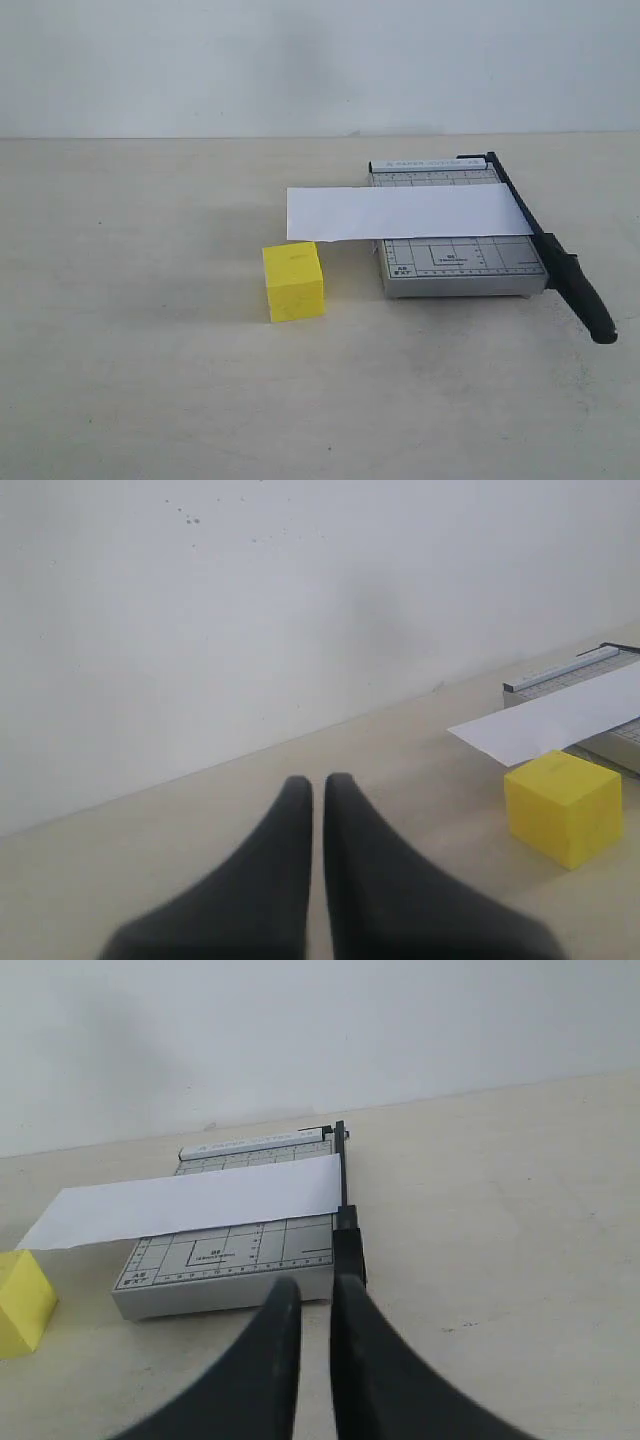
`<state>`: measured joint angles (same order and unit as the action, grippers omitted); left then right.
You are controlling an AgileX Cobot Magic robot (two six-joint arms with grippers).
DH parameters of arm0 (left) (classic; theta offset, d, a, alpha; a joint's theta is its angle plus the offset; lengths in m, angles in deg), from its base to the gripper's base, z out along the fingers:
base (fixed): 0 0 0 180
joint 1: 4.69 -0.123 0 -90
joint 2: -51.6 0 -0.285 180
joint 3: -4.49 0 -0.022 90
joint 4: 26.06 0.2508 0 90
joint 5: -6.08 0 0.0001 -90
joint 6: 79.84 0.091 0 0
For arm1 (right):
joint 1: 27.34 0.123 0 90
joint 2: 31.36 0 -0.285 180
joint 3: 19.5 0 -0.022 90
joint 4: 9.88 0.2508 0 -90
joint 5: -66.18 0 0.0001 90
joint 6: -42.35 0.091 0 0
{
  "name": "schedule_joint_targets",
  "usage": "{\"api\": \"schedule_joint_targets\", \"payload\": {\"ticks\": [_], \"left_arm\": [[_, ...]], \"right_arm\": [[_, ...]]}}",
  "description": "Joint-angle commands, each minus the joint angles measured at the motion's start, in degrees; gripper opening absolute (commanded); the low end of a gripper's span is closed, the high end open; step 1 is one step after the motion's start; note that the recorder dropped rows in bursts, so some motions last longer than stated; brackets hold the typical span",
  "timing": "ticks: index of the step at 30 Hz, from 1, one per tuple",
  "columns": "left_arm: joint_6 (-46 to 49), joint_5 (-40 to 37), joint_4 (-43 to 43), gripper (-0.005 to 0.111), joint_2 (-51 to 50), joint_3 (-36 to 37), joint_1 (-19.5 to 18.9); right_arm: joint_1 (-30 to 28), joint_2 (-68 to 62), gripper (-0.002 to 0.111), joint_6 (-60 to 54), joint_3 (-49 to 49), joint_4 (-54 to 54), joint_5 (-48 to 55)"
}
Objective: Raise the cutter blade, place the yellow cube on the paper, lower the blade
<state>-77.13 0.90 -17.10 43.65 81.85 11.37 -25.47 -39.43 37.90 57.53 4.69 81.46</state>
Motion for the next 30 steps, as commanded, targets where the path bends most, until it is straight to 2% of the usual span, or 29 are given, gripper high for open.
{"api": "schedule_joint_targets", "payload": {"ticks": [1,4,6,9,13,16,17,19,23,25,28,29,30], "left_arm": [[0.0,0.8,-0.6,0.004,0.2,-0.1,-0.1],[0.0,0.8,-0.6,0.004,0.2,-0.1,-0.1],[0.0,0.8,-0.6,0.004,0.2,-0.1,-0.1],[0.0,0.8,-0.6,0.004,0.2,-0.1,-0.1],[0.0,0.8,-0.6,0.004,0.2,-0.1,-0.1],[0.0,0.8,-0.6,0.004,0.2,-0.1,-0.1],[0.0,0.8,-0.6,0.004,0.2,-0.1,-0.1],[0.0,0.8,-0.6,0.004,0.2,-0.1,-0.1],[0.0,0.8,-0.6,0.004,0.2,-0.1,-0.1],[0.0,0.8,-0.6,0.004,0.2,-0.1,-0.1],[0.0,0.8,-0.6,0.004,0.2,-0.1,-0.1],[0.0,0.8,-0.6,0.004,0.2,-0.1,-0.1],[0.0,0.8,-0.6,0.004,0.2,-0.1,-0.1]], "right_arm": [[-0.1,0.3,0.012,-0.1,0.2,-0.1,-0.2],[-0.1,0.3,0.012,-0.1,0.2,-0.1,-3.0],[-0.1,0.3,0.012,1.8,0.2,4.7,-8.3],[-0.1,0.3,0.012,5.5,0.2,13.3,-10.7],[-0.1,0.3,0.012,5.9,0.2,15.8,-16.0],[-0.1,0.3,0.012,4.5,0.2,15.8,-14.5],[-0.1,0.3,0.012,3.5,0.2,15.6,-8.6],[-0.1,-1.0,0.012,3.5,-1.1,15.6,-5.6],[-0.1,-12.4,0.012,-0.3,-5.2,15.6,-5.8],[-0.1,-19.5,0.020,-3.8,-8.9,15.6,-5.6],[-0.1,-31.4,0.066,-9.1,-17.4,15.6,-5.1],[-0.1,-34.4,0.069,-9.7,-19.6,15.6,-3.7],[-0.1,-41.1,0.066,-10.7,-24.4,14.0,1.8]]}}
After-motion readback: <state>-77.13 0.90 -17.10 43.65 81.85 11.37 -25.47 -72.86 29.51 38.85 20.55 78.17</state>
